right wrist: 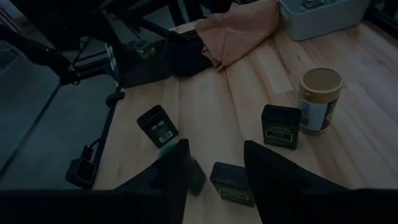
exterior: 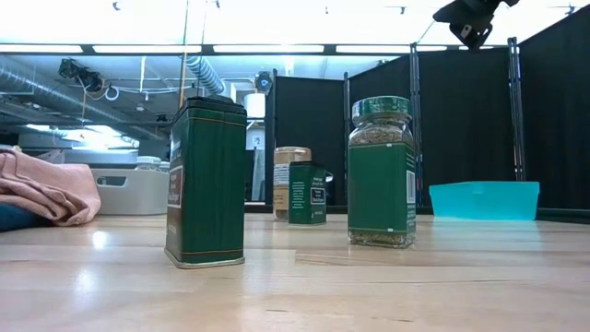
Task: Sort spices by type
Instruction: Put the green spice bottle into the black transparent bin
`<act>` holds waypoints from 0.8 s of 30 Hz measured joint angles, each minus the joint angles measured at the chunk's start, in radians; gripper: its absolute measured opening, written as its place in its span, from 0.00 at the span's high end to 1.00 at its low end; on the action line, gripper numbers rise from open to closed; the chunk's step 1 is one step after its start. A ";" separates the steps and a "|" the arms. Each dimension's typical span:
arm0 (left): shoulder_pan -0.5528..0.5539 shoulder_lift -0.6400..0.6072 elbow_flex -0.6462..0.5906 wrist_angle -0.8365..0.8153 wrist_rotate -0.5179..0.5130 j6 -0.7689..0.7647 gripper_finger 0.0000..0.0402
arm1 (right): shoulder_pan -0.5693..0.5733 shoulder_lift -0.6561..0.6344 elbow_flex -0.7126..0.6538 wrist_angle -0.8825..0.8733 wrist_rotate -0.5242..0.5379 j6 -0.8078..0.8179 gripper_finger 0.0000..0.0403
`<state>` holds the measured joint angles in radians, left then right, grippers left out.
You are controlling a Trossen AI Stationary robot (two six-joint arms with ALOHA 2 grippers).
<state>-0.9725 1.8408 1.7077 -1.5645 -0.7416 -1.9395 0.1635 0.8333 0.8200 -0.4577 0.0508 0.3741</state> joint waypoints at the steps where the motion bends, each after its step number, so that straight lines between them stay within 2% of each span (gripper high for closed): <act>1: 0.028 0.000 0.009 0.000 -0.035 0.060 0.29 | 0.000 0.000 0.000 0.000 -0.001 -0.007 0.60; 5: 0.149 0.000 0.024 0.035 -0.115 0.293 0.29 | 0.000 0.000 0.000 0.000 -0.019 -0.011 0.60; 10: 0.292 -0.002 0.023 0.273 -0.110 0.684 0.29 | 0.001 0.000 0.000 0.000 -0.080 -0.011 0.60; 17: 0.492 -0.003 0.023 0.697 0.076 1.317 0.29 | 0.001 0.000 0.000 0.000 -0.129 -0.011 0.60; 21: 0.591 -0.003 0.023 0.847 0.237 1.538 0.29 | 0.001 0.000 0.000 -0.001 -0.154 -0.011 0.60; 24: 0.645 -0.003 0.023 0.882 0.325 1.618 0.29 | 0.001 0.000 0.000 -0.001 -0.159 -0.011 0.60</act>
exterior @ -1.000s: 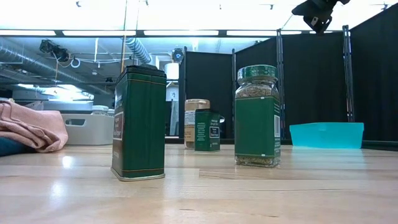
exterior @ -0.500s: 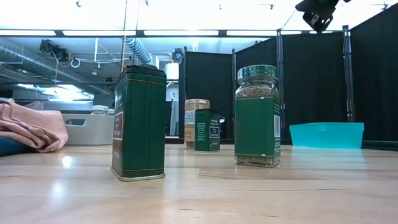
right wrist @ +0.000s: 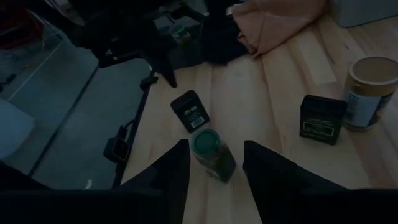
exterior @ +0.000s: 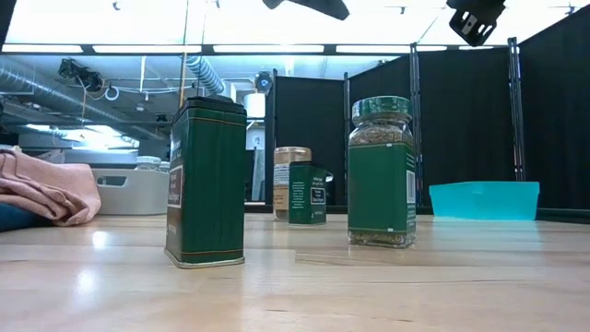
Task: Sort spices by type
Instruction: Put the green spice bottle into the black transparent bin
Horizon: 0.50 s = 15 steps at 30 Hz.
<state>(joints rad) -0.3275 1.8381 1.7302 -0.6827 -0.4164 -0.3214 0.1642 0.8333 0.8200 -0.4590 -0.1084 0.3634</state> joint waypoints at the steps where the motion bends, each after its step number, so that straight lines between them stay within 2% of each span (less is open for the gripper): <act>1: 0.015 0.000 0.000 0.000 0.018 0.009 0.29 | 0.000 0.000 0.000 -0.001 0.000 0.000 0.60; 9: 0.032 0.021 0.000 0.064 0.121 0.162 0.29 | 0.000 0.000 0.000 -0.017 0.000 -0.006 0.60; 15: 0.030 0.094 -0.001 0.095 0.202 0.189 0.29 | 0.000 0.000 0.000 -0.024 0.000 -0.005 0.60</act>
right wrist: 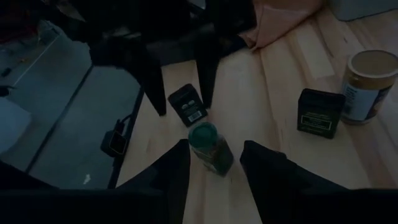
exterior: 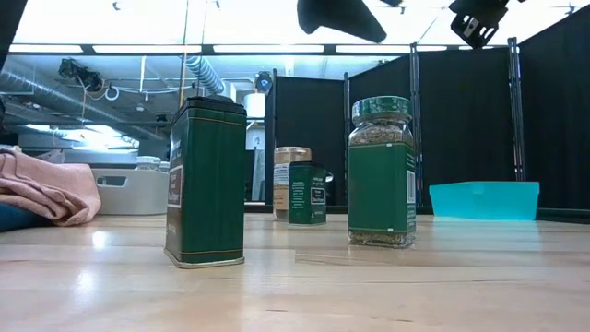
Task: Sort spices by type
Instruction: Put the green spice bottle into the black transparent bin
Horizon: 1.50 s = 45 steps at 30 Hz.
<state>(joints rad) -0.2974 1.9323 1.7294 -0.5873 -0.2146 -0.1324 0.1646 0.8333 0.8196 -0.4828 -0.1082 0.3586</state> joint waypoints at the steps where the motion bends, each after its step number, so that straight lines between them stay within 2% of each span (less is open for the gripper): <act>1: 0.000 0.014 0.000 0.006 0.001 0.003 0.29 | 0.000 0.000 0.000 -0.001 0.000 0.002 0.60; 11: 0.003 0.105 -0.001 0.078 0.082 0.025 0.29 | 0.000 0.000 0.000 -0.006 0.000 0.005 0.60; 20: 0.009 0.104 -0.001 0.049 0.073 0.035 0.33 | 0.000 0.000 0.000 -0.008 0.003 0.001 0.60; 33: 0.018 0.103 -0.117 0.169 0.100 -0.025 0.32 | 0.000 0.000 0.000 -0.007 0.002 -0.002 0.60; 40: 0.021 0.103 -0.133 0.143 0.092 -0.001 0.32 | 0.000 0.000 0.000 -0.007 0.002 -0.002 0.60; 45: 0.015 0.103 -0.133 0.141 0.028 0.024 0.37 | 0.000 0.000 0.000 -0.007 0.002 -0.002 0.60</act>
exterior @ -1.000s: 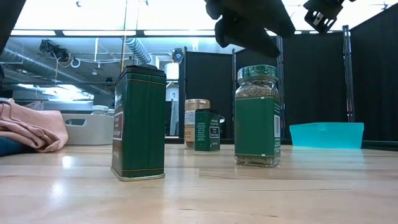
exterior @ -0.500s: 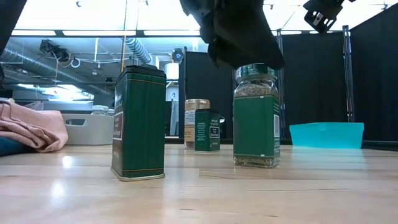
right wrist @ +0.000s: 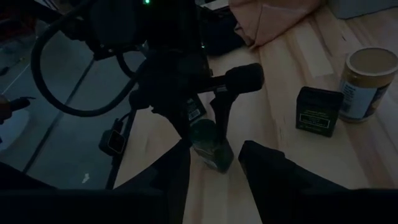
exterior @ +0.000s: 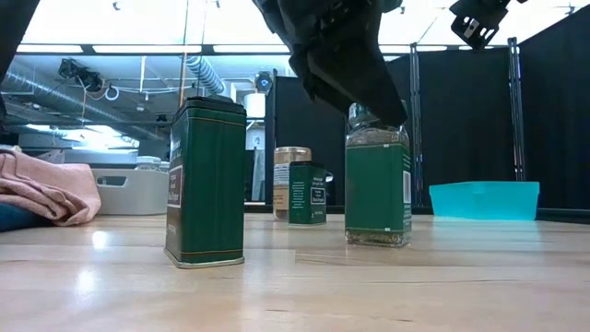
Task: Sort spices by type
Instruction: Put the green spice bottle into the black transparent bin
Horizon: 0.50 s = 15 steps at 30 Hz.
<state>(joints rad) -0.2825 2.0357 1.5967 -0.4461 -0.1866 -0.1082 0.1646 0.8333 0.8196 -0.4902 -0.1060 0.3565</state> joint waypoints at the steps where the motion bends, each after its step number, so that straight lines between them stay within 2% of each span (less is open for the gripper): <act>1: 0.000 0.000 0.000 0.000 -0.001 0.000 0.39 | 0.000 0.000 0.000 0.000 0.002 0.000 0.60; 7: 0.000 0.000 0.001 0.000 -0.004 0.003 0.52 | 0.000 0.000 0.000 -0.001 0.034 0.000 0.60; 15: 0.001 -0.012 0.001 -0.016 -0.029 -0.126 0.52 | 0.000 0.000 0.000 -0.006 0.035 0.000 0.60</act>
<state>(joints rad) -0.2817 2.0232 1.5978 -0.4616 -0.2154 -0.2342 0.1646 0.8333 0.8194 -0.4966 -0.0711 0.3561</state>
